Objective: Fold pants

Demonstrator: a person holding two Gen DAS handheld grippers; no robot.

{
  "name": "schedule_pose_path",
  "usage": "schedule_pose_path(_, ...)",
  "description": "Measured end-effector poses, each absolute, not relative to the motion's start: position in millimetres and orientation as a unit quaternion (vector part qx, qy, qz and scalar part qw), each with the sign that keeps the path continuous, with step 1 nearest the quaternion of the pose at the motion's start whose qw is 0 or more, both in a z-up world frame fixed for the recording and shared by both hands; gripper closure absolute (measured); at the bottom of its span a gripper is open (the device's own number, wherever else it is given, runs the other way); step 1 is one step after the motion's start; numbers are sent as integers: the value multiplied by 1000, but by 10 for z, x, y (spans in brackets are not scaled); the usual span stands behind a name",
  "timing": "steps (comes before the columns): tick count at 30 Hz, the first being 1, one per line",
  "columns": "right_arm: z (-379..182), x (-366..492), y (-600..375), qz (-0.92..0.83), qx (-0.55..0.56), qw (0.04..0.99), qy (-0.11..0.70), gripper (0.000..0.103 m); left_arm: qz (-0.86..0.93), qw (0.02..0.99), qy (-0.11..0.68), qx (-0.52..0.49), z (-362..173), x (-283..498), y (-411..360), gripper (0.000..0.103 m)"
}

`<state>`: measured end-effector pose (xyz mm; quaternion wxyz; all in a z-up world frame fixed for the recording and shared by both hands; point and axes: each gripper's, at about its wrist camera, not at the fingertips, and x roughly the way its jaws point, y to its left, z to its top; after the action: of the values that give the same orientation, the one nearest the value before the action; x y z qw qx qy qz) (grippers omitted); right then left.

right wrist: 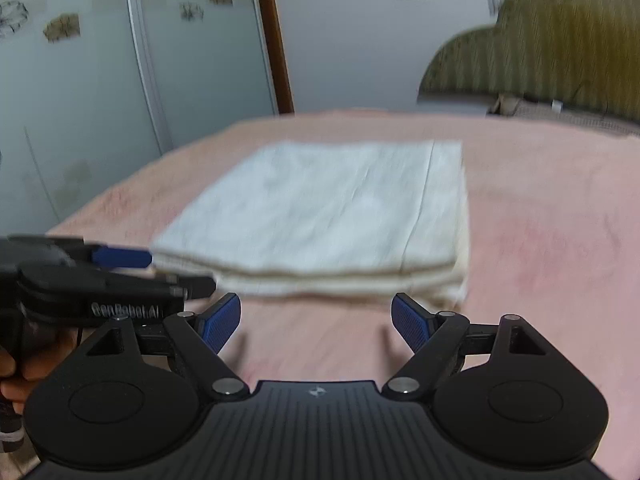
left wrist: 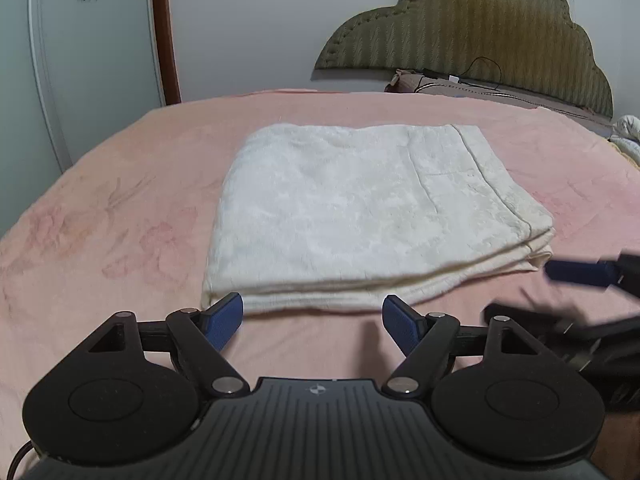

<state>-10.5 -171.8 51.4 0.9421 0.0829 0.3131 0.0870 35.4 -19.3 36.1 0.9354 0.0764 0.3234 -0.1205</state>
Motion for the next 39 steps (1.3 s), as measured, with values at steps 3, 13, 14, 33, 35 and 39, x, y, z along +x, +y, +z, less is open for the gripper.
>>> schedule_pose_path(3, 516, -142, -1665, 79, 73, 943, 316, 18, -111, 936, 326, 77, 326, 314, -167, 17)
schedule_pose_path(13, 448, -125, -1702, 39, 98, 937, 333, 10, -93, 933, 340, 71, 180, 297, -87, 12)
schedule_pose_path(14, 437, -123, -1700, 34, 104, 935, 339, 9, -93, 933, 339, 72, 174, 294, -85, 12)
schedule_pose_path(33, 306, -172, -1441, 24, 53, 936, 347, 0, -85, 937, 335, 54, 82, 302, 5, 0)
schedule_pose_path(35, 301, -156, -1405, 21, 42, 936, 350, 0, -86, 937, 335, 53, 80, 302, 4, 0)
schedule_pose_path(39, 293, -157, -1399, 20, 38, 935, 351, 0, -87, 937, 335, 53, 77, 301, 3, 0)
